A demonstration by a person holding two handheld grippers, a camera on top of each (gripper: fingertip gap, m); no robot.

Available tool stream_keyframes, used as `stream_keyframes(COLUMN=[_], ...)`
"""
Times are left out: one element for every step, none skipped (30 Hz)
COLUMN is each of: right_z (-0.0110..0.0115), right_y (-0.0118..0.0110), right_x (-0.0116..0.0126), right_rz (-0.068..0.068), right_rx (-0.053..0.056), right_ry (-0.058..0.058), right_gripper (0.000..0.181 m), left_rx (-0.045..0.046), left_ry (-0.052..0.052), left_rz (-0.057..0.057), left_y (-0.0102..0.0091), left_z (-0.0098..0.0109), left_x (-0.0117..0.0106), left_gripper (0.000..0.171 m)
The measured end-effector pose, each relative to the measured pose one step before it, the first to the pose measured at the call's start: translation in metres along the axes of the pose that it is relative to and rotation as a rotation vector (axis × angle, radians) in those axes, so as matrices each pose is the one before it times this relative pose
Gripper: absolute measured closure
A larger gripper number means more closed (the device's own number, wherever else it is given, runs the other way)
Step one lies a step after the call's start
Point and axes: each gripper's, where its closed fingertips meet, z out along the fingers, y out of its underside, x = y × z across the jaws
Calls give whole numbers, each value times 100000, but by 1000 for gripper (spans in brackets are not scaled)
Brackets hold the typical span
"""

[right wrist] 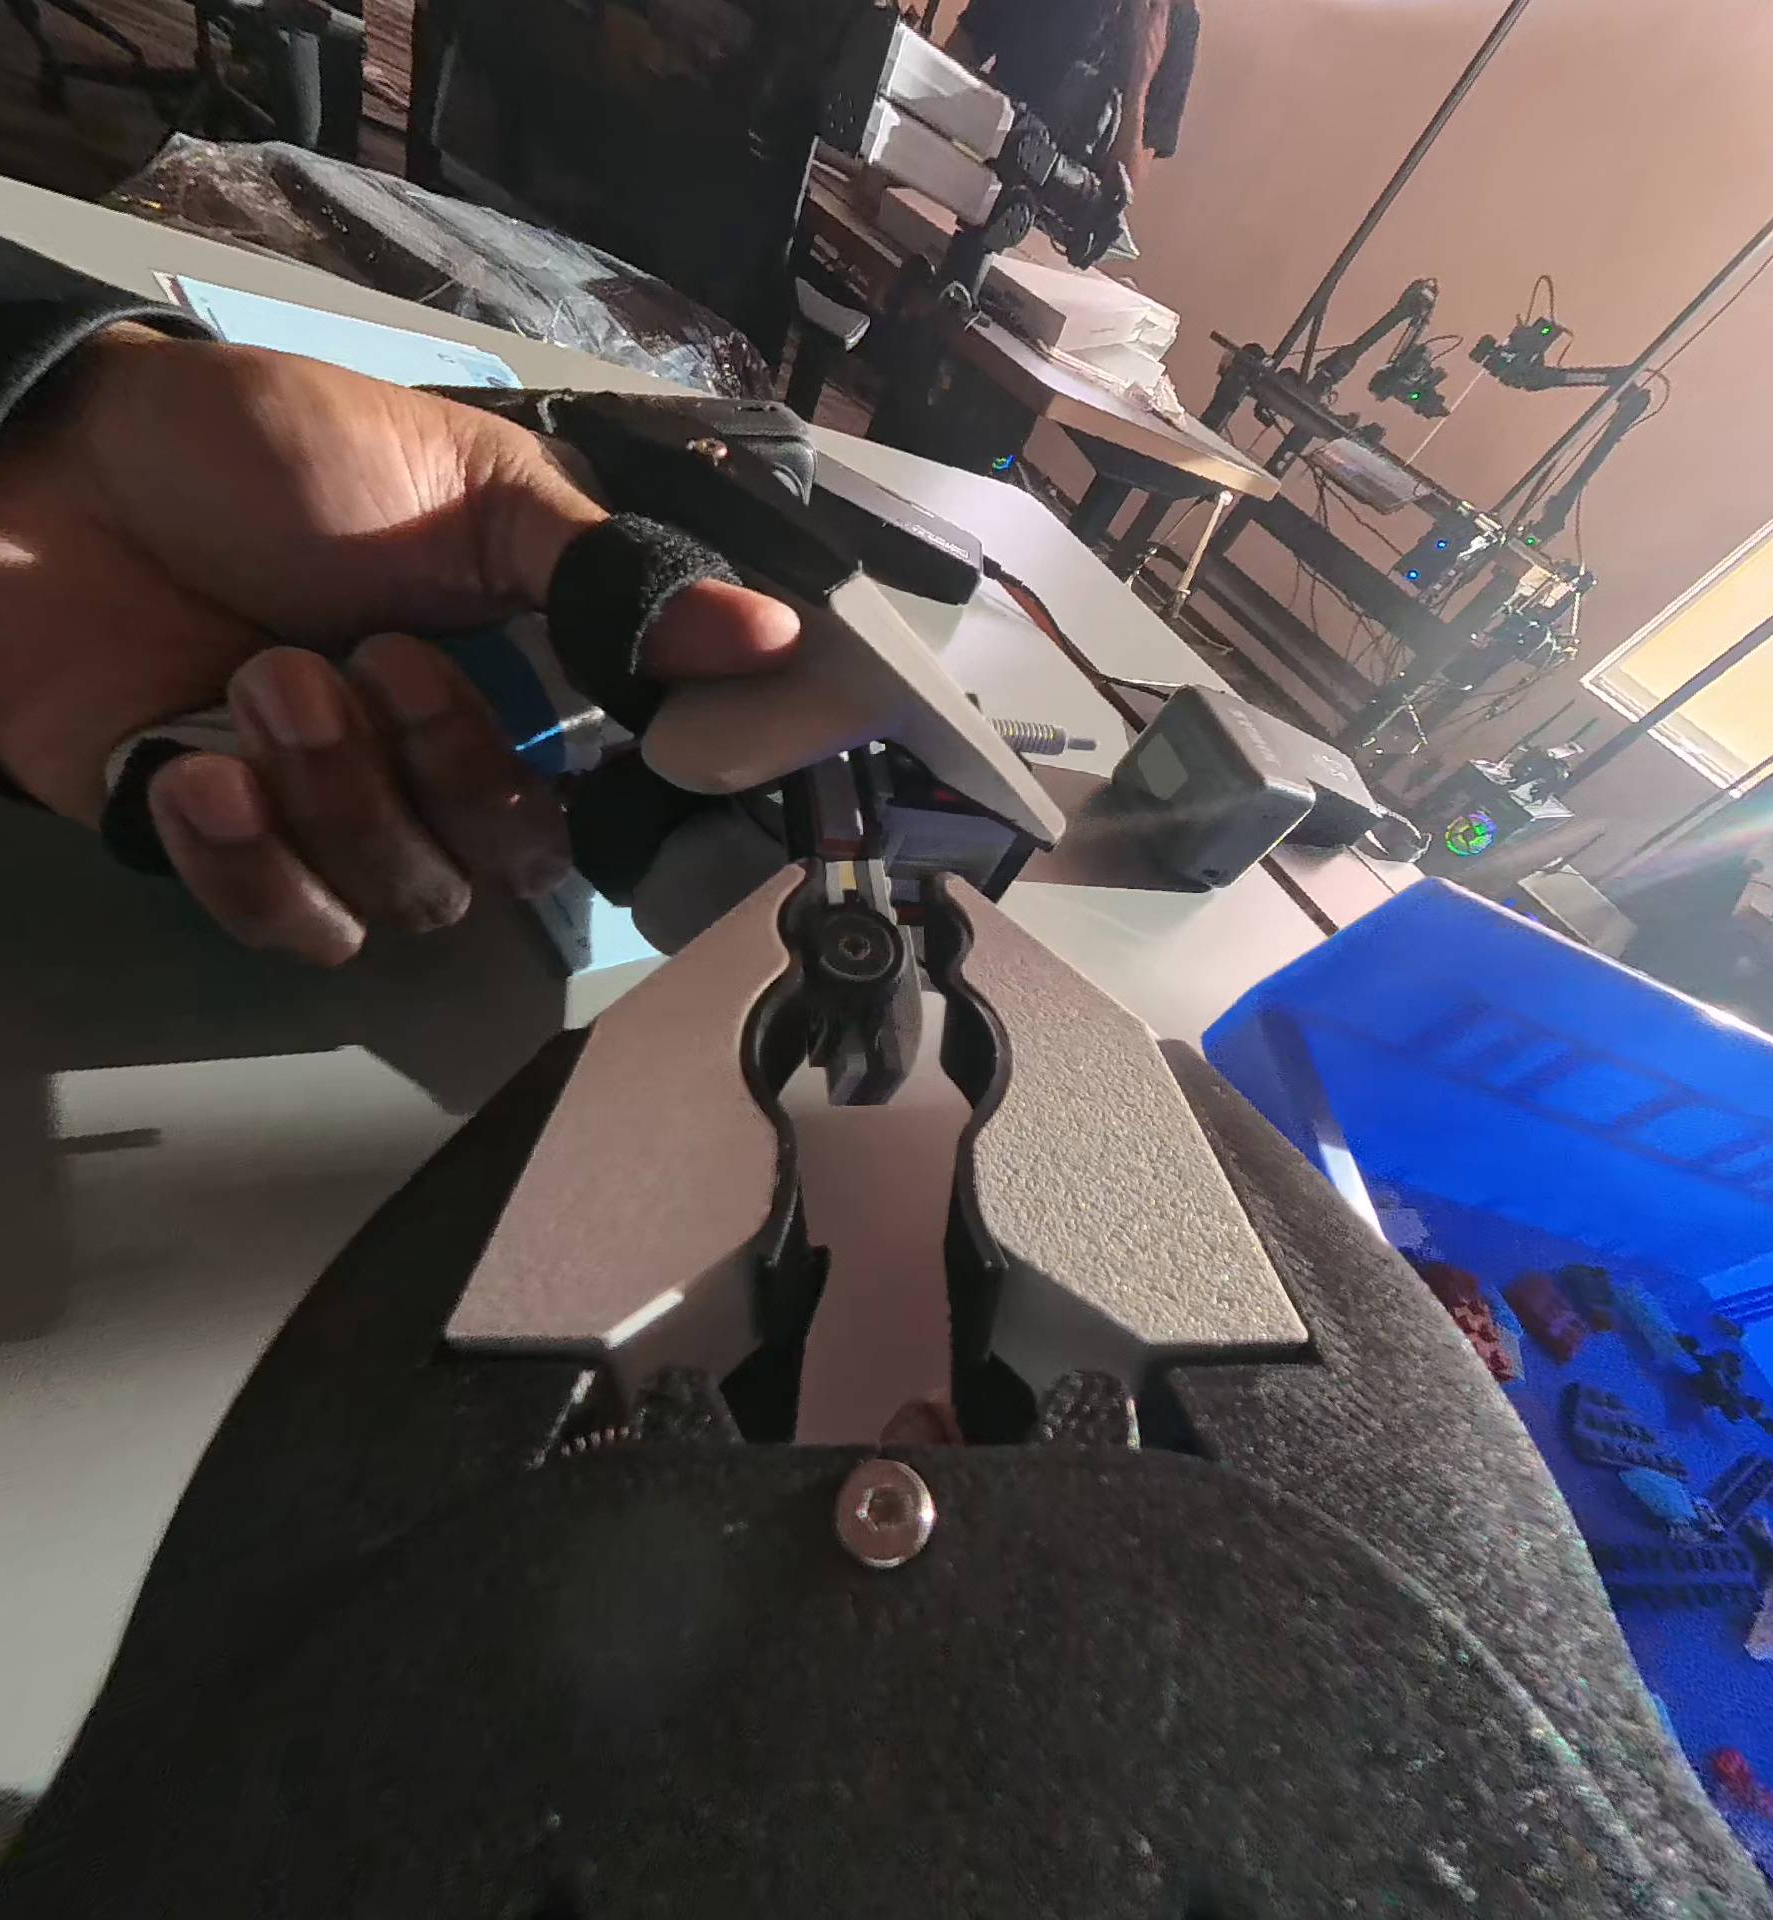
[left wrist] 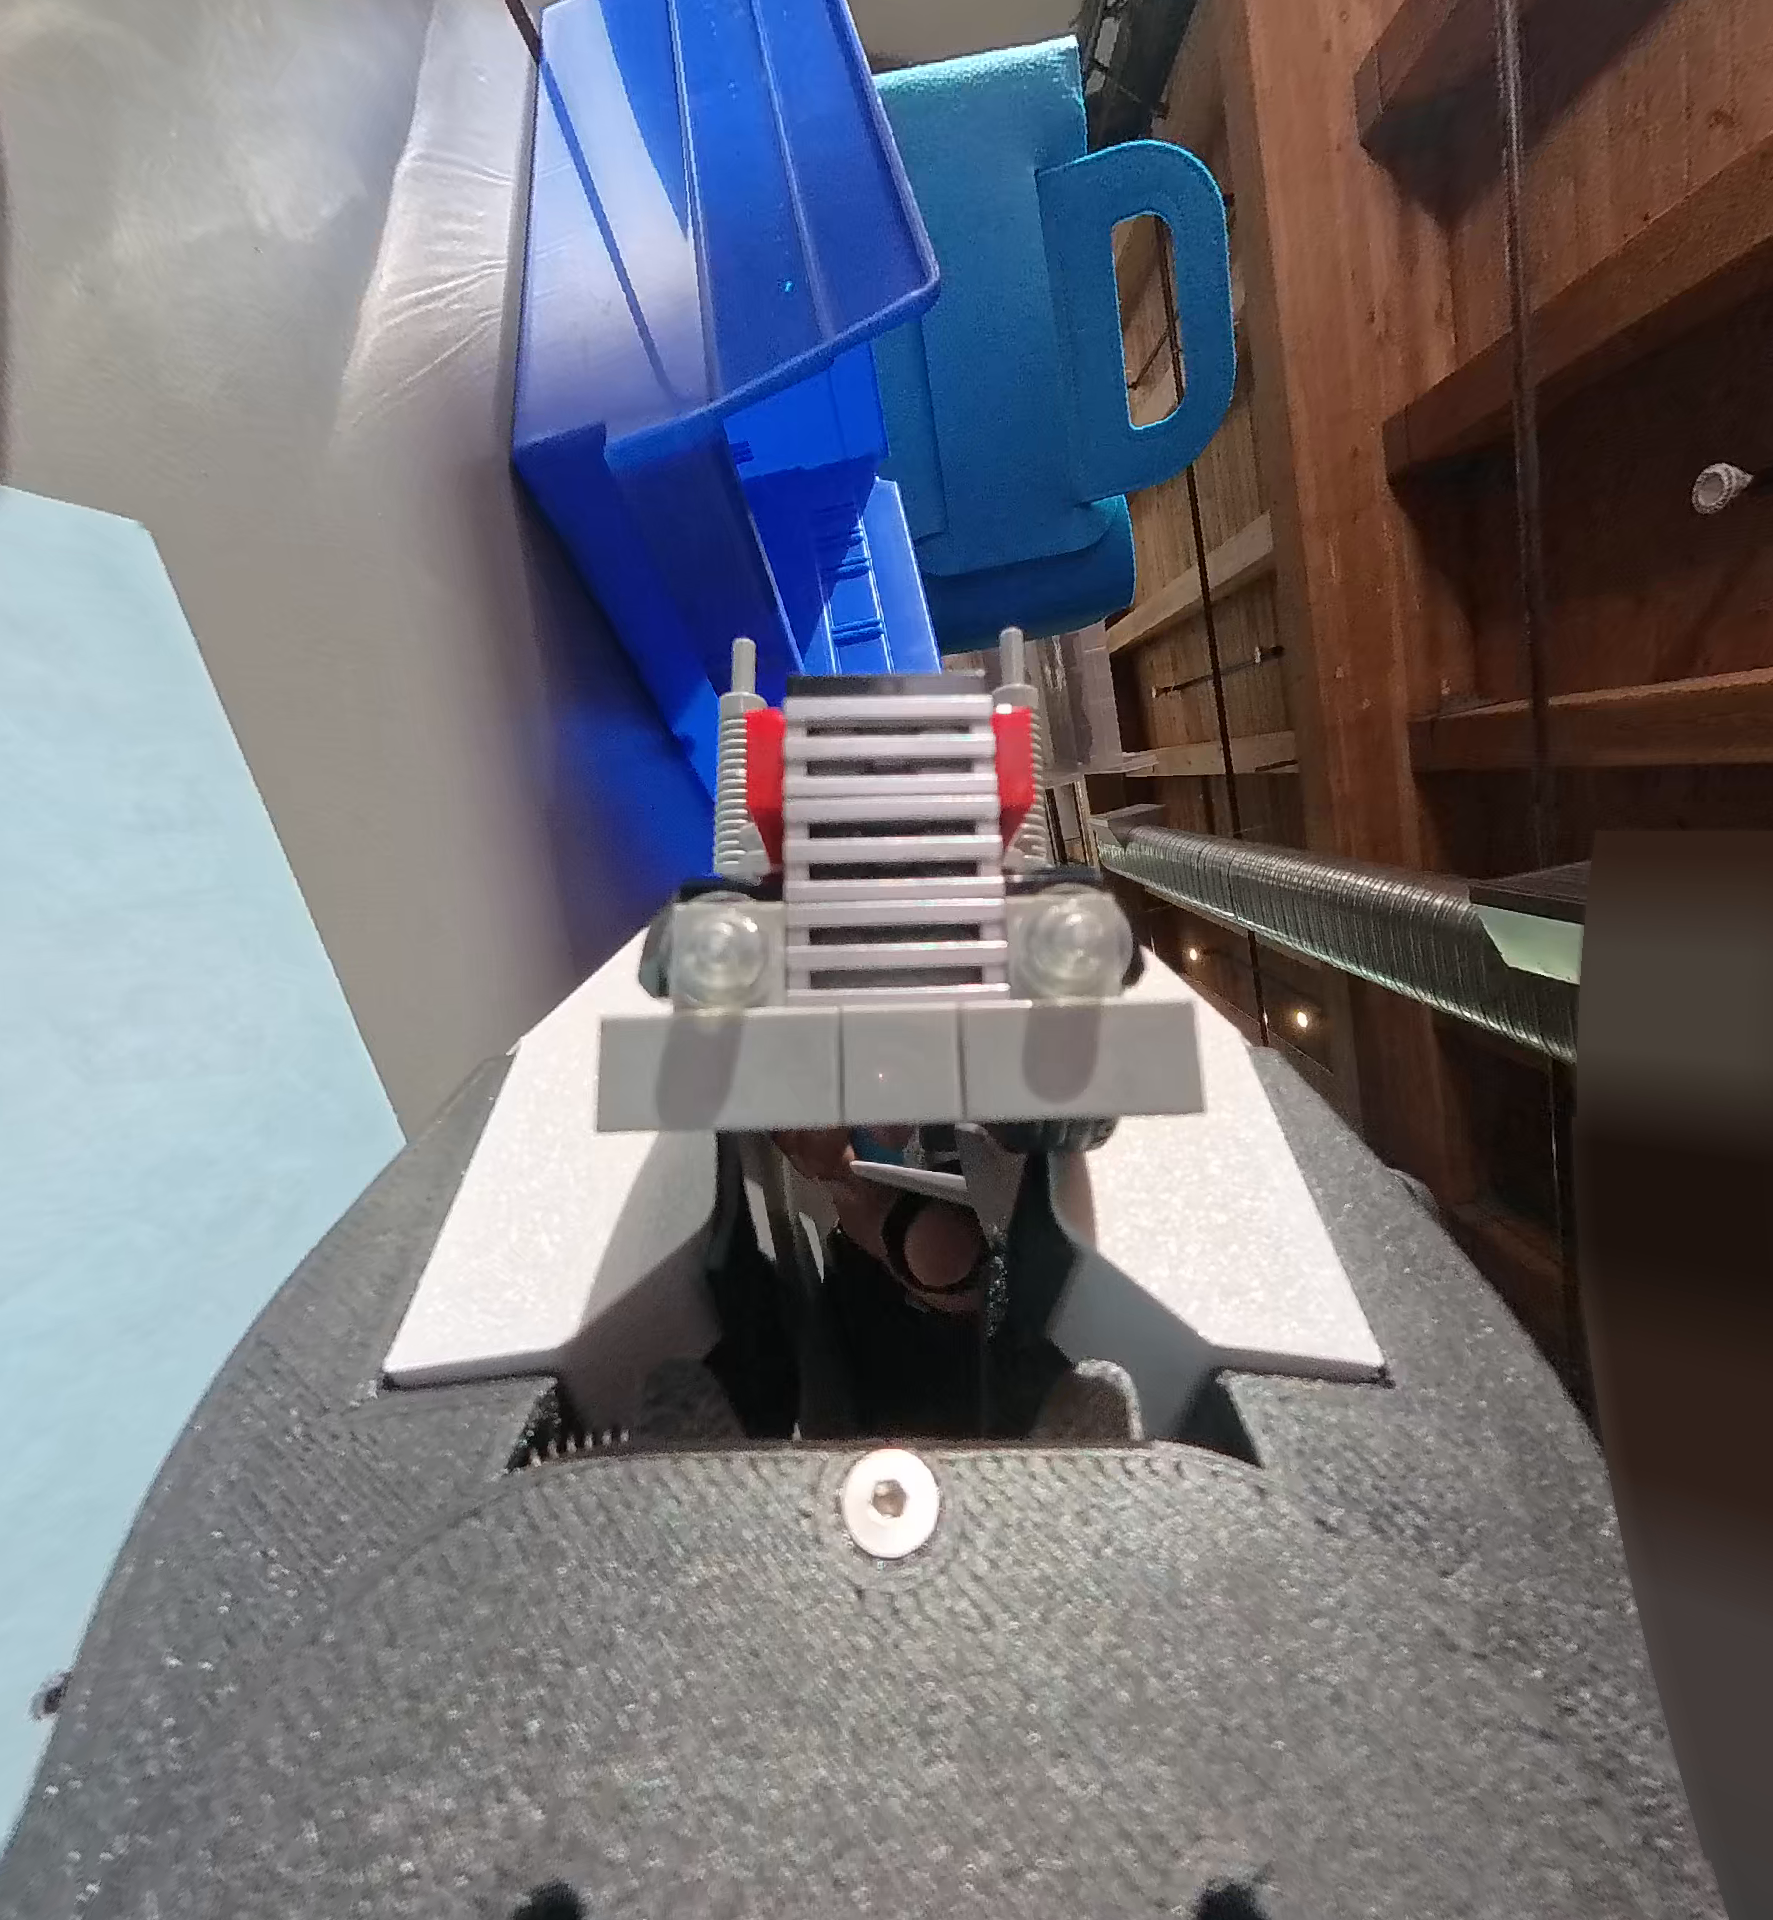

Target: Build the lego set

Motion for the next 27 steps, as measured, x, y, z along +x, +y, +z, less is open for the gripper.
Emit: stream_keyframes(right_z=[6, 13, 20, -5, -11, -26, -37, -22, -18, 1, 7, 9, 9, 12, 3, 13, 26, 45, 59, 48, 26, 16, -3, -21, 4, -6, 2], right_y=[82, 50, 21, 1, -5, 2, 11, 32, 17, 3, -8, 9, 21, 10, 12, -16, -2, 46, 60, 16, -30, -38, -31, -37, -38, -58, -74], right_x=[-24, -5, 13, 2, 18, 8, -31, -42, -54, -50, -14, 5, -6, 12, 53, 68, 33, 11, -5, -14, 10, 41, 42, 39, 44, 34, 47], right_rz=[441, -43, -308, -62, -86, -345, -353, -367, -449, -614, -746, -604, -483, -361, -397, -455, -344, -294, -322, -318, -359, -526, -451, -110, 289, 502, 547], right_rx=[-117, -17, -83, -116, -94, -9, -13, -35, -6, 8, 33, -45, -107, -15, -7, 24, 24, -175, -265, -13, 126, 151, 239, 263, 343, 446, 528], right_ry=[-472, 30, 208, 31, 24, -35, -242, -310, -289, -75, 200, 286, 203, 225, 478, 685, 577, 370, 319, 303, 432, 516, 535, 340, 248, 109, 127], right_gripper=[159, 159, 159, 159, 159, 159, 159, 159, 159, 158, 159, 159, 159, 159, 159, 159, 159, 159, 159, 159, 159, 159, 159, 159, 159, 159, 160], left_rx=[-68, 143, 92, 36, 2, -110, 7, 164, 167, 261, 155, 44, -4, -60, -78, -113, 2, 341, 326, 244, 371, 357, 121, 140, 187, 355, 279], left_ry=[-198, -172, 26, 42, 50, 35, -40, -65, -8, -9, 43, -98, -212, -143, -184, -129, -26, -203, -340, -85, 80, 77, -52, -120, -140, -2, 101], left_rz=[241, -27, -282, -174, 32, 57, -8, -252, -374, -376, -325, -409, -479, -380, -259, -325, -476, -692, -899, -1007, -1105, -1301, -818, -507, -586, -972, -956], left_y=[33, -9, -23, -13, 0, 25, 7, -19, -37, -47, -32, 0, 20, 24, 37, 65, 37, -41, -54, -31, -42, -9, 34, 26, 2, -20, -18], left_z=[23, -11, -19, -14, 0, 9, -6, -13, -23, -31, -15, -8, -10, 1, 2, 8, 14, -25, -23, -27, -24, 0, 9, -1, 2, -24, -23], left_x=[0, -29, -18, -3, 5, 12, -3, -30, -27, -36, -13, -44, -53, -42, -34, -38, -25, -68, -116, -71, -39, -23, -14, 5, 35, 33, 45], left_gripper=[117, 117, 117, 117, 117, 117, 117, 117, 117, 117, 117, 117, 117, 117, 117, 117, 117, 117, 117, 117, 117, 117, 117, 117, 117, 119, 117])
